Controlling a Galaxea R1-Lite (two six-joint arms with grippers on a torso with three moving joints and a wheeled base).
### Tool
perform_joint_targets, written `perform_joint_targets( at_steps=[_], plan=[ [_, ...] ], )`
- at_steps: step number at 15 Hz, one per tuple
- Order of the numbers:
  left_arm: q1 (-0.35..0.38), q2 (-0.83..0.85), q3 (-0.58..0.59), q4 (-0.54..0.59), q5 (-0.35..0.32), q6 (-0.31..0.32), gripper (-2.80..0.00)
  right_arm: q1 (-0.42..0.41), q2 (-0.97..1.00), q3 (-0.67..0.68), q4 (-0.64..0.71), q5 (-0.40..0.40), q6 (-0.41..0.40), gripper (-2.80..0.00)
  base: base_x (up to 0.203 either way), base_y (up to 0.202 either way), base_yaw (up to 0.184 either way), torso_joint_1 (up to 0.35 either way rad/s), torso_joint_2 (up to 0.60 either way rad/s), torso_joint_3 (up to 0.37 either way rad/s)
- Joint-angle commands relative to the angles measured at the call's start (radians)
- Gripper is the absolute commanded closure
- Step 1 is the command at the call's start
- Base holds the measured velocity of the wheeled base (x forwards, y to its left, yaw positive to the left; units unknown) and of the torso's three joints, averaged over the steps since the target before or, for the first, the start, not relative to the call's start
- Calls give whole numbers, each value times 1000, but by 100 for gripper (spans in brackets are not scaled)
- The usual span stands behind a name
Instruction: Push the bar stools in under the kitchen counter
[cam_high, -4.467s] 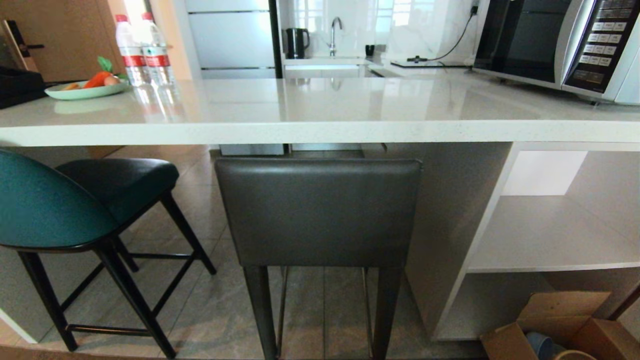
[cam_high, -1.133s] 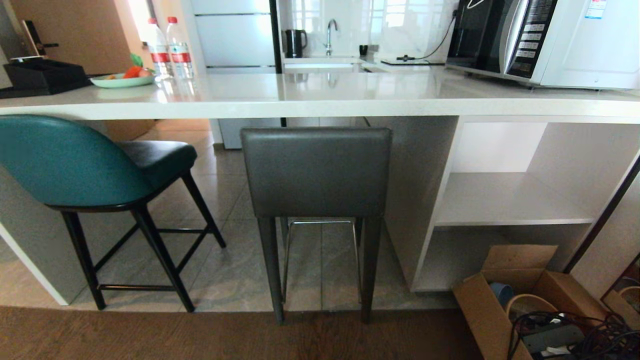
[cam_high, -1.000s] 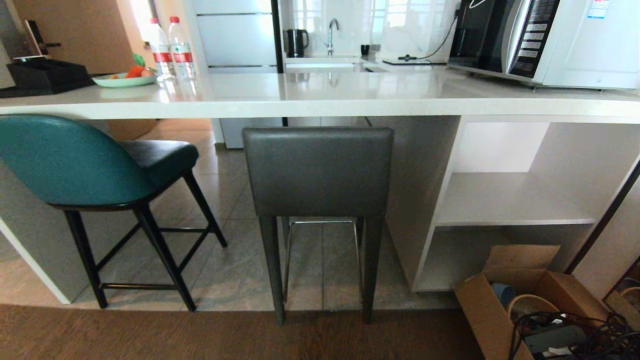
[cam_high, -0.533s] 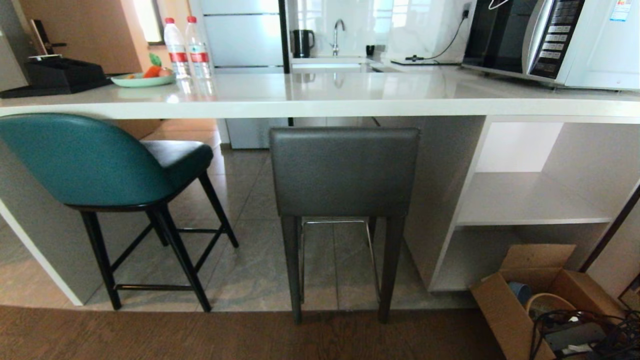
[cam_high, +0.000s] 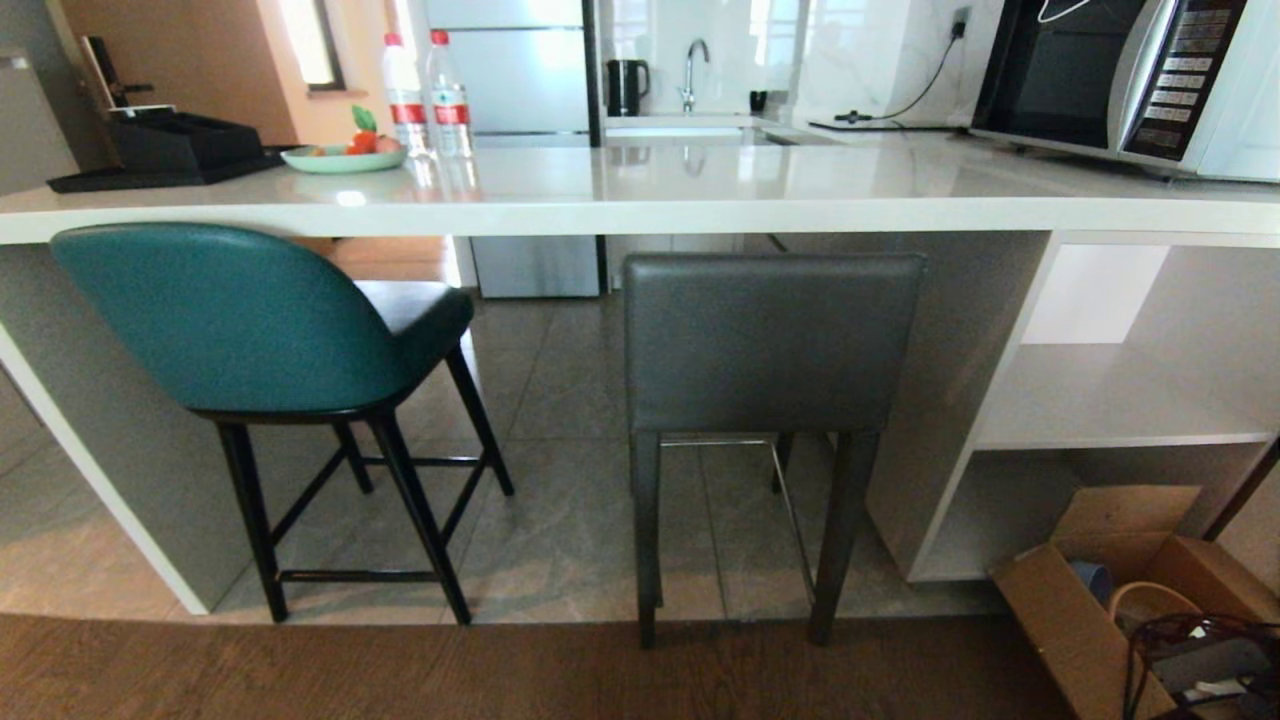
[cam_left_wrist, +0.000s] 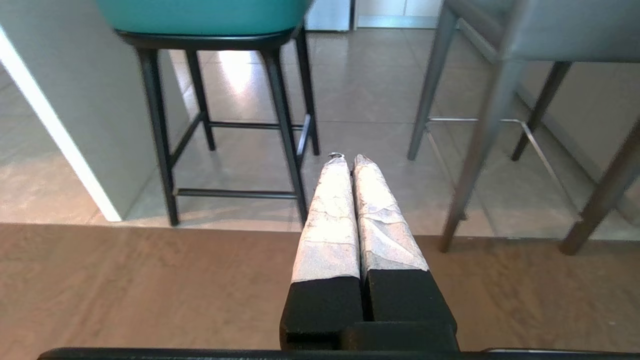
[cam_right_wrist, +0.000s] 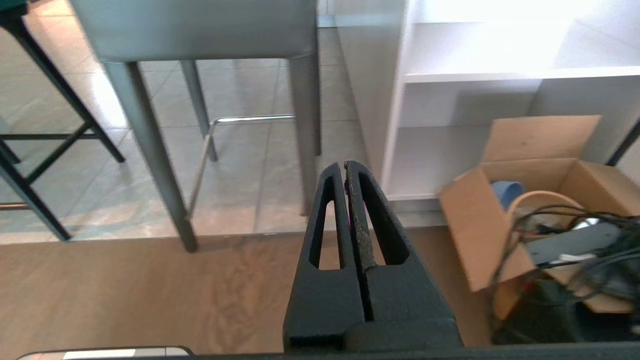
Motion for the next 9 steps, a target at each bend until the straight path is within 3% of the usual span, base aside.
perform_joint_targets(
  at_steps=[1,9],
  plan=[
    [1,2,3,0,1,0,0,0,2,5,0,2,0,0,0,199,-1,2,7,-2],
    [2,2,3,0,1,3,0,0,2,5,0,0,3,0,0,198,-2,4,4,2]
  ],
)
